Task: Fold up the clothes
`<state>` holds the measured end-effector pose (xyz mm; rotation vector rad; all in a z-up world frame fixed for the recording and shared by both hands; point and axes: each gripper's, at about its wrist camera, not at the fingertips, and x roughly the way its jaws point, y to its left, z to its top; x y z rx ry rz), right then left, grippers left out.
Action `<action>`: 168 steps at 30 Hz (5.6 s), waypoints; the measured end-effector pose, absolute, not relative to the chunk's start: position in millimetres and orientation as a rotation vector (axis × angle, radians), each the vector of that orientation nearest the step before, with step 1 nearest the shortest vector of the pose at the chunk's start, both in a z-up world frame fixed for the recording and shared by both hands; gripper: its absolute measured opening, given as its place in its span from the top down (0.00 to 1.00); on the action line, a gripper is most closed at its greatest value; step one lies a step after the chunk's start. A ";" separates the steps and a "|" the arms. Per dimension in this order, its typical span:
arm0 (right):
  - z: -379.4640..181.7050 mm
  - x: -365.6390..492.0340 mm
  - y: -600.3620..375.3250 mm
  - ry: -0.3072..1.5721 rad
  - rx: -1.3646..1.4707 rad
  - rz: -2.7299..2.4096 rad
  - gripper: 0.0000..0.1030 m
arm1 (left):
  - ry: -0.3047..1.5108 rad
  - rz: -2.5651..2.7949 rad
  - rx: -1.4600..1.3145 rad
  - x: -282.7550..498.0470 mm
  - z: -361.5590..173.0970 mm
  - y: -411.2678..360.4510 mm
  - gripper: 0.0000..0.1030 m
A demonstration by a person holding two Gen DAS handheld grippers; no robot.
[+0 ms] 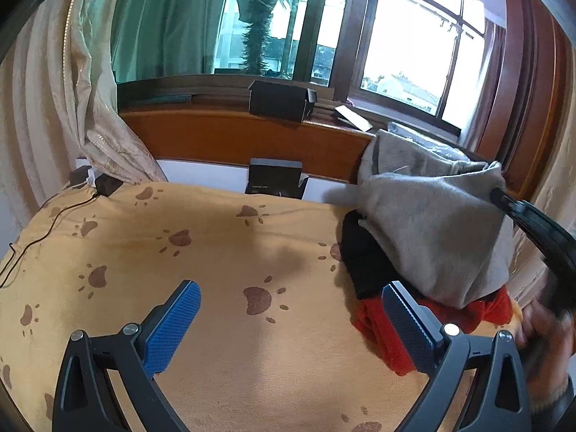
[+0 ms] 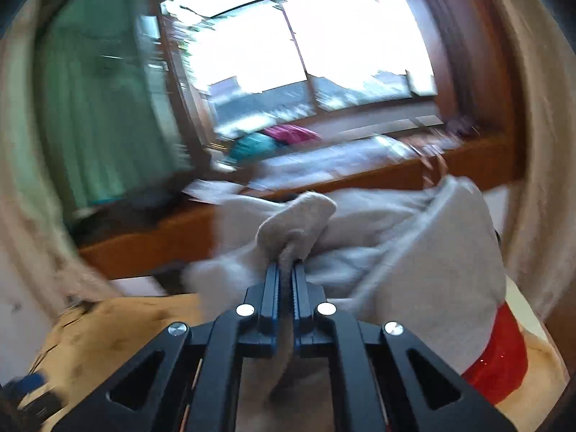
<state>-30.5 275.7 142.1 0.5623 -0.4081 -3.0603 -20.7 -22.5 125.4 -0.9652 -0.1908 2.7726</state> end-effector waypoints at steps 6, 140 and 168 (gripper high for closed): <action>145.8 53.3 188.8 -0.132 0.528 -2.850 0.94 | -0.263 2.794 -0.870 -8.3 149.2 -44.4 0.00; 42.4 170.2 215.5 -0.268 0.731 -3.261 0.85 | -0.877 1.539 -1.429 -8.0 20.3 92.3 0.00; 44.3 169.8 198.7 -0.117 0.697 -3.265 0.85 | -0.829 1.471 -1.364 -35.5 7.8 143.8 0.92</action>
